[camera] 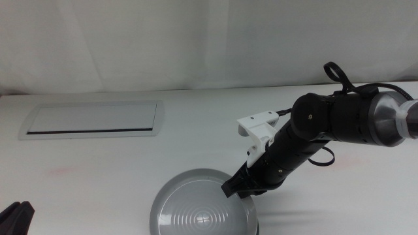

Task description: Stack the three bowls on top of each other.

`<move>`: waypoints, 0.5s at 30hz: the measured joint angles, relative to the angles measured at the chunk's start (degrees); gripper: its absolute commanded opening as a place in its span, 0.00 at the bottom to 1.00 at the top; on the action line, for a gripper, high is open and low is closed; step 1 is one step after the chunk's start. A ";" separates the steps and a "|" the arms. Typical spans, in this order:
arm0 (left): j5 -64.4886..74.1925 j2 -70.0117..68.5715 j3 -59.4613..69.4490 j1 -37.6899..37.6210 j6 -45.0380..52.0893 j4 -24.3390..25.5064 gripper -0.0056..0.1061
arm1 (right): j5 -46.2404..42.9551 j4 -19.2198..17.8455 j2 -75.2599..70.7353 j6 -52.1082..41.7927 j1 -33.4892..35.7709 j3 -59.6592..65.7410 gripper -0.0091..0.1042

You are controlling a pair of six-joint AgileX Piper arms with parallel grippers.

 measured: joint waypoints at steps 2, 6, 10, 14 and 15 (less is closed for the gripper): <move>0.00 0.00 0.00 0.00 0.00 0.00 0.14 | 0.31 -0.43 0.00 0.00 0.00 0.00 0.06; 0.00 0.00 0.00 0.00 0.00 0.00 0.14 | 0.77 -0.57 0.00 0.00 0.00 -0.09 0.23; 0.00 0.00 0.00 0.00 0.00 0.00 0.14 | 2.02 -1.19 0.25 0.00 0.00 -0.09 0.75; 0.00 0.00 0.00 0.00 0.00 0.00 0.14 | 2.02 -1.56 0.32 -0.11 0.00 -0.09 0.99; 0.00 0.00 0.00 0.00 0.00 0.00 0.14 | 2.25 -1.78 0.32 -0.11 0.00 -0.52 0.99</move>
